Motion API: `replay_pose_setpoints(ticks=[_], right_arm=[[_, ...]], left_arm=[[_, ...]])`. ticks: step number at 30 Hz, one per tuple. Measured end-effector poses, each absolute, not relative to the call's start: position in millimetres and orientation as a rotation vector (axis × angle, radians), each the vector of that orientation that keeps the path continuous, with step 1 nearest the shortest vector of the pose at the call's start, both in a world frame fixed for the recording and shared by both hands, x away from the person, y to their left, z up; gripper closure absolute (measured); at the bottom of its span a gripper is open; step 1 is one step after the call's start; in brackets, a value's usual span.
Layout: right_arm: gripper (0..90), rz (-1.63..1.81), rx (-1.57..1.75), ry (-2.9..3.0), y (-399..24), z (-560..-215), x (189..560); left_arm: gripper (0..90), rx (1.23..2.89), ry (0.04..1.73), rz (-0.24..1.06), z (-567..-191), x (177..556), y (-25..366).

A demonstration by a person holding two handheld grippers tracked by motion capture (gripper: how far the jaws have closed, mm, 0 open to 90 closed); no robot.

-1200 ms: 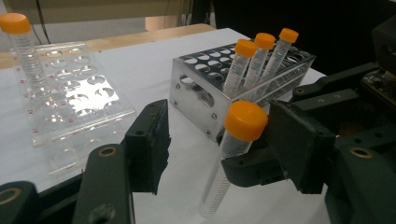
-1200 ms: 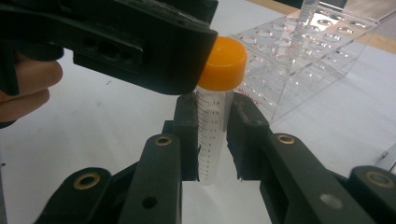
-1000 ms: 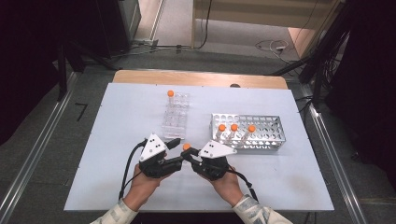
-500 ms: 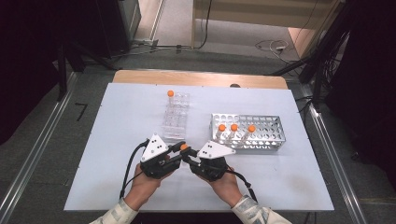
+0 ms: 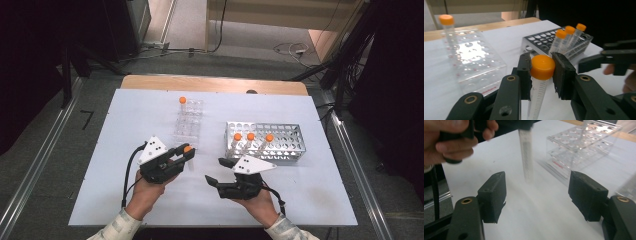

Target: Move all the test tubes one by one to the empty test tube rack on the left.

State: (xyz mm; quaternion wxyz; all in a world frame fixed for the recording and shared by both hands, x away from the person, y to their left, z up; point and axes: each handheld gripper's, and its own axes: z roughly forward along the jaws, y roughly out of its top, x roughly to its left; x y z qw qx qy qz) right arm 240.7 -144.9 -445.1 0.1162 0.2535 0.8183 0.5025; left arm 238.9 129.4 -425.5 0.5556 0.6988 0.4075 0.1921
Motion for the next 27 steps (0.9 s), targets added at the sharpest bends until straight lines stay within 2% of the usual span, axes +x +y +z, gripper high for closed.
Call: replay_pose_setpoints(ticks=[6,17,27], right_arm=[[27.2,1.444,0.817,2.370,-183,-445,237],[25.9,1.414,0.948,2.291,-226,-447,238],[25.6,1.407,1.017,2.222,-249,-444,236]], left_arm=[[69.2,1.598,1.014,0.493,-418,248,151],[69.2,1.529,1.120,0.600,-407,266,190],[69.3,1.504,1.160,0.646,-398,291,195]])
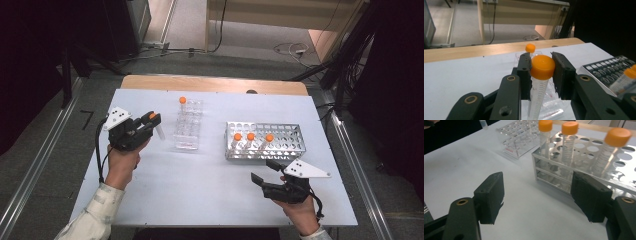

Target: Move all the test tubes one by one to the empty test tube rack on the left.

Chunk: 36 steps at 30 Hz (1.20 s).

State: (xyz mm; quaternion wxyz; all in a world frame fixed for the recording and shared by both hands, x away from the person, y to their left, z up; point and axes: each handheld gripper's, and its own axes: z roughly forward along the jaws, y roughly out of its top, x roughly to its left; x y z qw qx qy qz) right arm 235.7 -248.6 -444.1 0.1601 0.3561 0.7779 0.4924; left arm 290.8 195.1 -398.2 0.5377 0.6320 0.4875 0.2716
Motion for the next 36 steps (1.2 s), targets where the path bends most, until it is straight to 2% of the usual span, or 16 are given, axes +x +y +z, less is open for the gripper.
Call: replay_pose_setpoints(ticks=[7,25,36], right_arm=[[25.4,1.399,1.080,2.195,-262,-448,238],[25.4,1.409,1.092,2.188,-264,-447,240],[25.4,1.417,1.100,2.183,-265,-447,239]], left_arm=[[69.3,1.505,1.171,0.657,-398,309,188],[69.3,1.508,1.185,0.686,-387,341,175],[69.3,1.533,1.163,0.720,-375,362,154]])
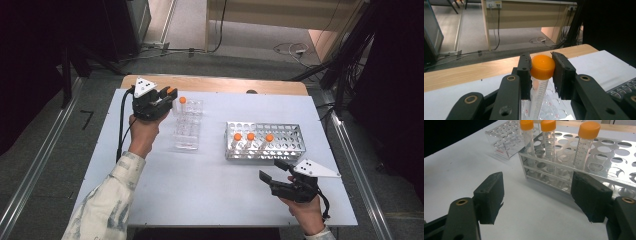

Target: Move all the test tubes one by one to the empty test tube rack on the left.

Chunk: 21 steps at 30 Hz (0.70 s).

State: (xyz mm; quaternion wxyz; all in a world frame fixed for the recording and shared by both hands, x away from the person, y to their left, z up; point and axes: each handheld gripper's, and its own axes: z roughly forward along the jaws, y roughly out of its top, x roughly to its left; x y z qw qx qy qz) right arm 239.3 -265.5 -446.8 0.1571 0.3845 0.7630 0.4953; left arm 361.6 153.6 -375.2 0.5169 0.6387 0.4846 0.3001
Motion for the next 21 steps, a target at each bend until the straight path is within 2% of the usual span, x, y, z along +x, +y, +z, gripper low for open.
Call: replay_pose_setpoints(ticks=[21], right_arm=[[25.5,1.429,1.109,2.177,-268,-446,238]], left_arm=[[69.1,1.547,1.204,0.728,-397,383,138]])
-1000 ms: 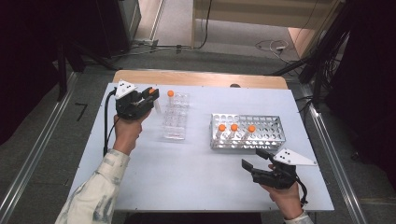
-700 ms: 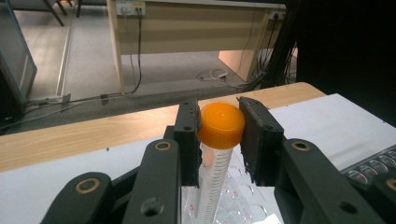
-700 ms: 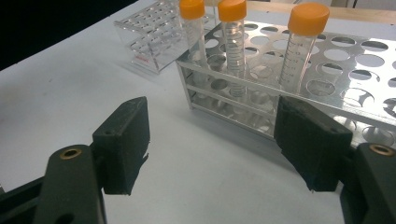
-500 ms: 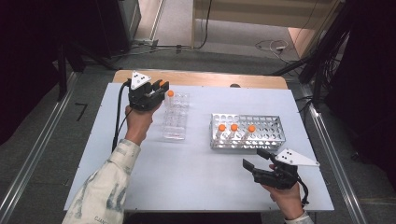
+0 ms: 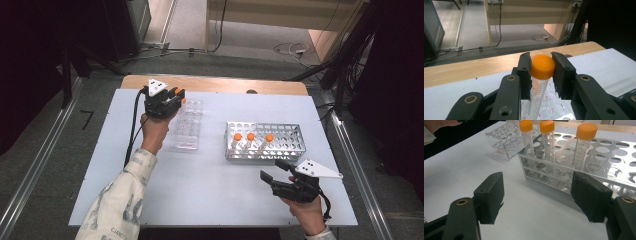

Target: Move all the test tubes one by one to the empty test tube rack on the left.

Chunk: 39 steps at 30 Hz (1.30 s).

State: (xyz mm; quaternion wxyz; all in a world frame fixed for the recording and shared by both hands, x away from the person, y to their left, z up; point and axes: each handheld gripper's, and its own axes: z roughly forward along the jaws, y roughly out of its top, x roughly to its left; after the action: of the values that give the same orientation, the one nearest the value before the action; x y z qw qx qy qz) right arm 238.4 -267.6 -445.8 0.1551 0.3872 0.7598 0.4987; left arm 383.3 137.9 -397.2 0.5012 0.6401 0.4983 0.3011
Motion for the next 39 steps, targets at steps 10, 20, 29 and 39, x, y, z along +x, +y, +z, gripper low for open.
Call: replay_pose_setpoints(ticks=[10,20,29,39], right_arm=[[25.5,1.428,1.109,2.176,-268,-446,238],[25.5,1.426,1.108,2.180,-267,-446,238],[25.5,1.423,1.113,2.170,-268,-447,239],[25.7,1.415,1.134,2.146,-269,-449,241]], left_arm=[[68.9,1.575,1.248,0.721,-418,387,134],[59.6,1.584,1.265,0.709,-422,387,134],[48.0,1.579,1.254,0.694,-419,376,136],[22.9,1.542,1.271,0.640,-415,349,139]])
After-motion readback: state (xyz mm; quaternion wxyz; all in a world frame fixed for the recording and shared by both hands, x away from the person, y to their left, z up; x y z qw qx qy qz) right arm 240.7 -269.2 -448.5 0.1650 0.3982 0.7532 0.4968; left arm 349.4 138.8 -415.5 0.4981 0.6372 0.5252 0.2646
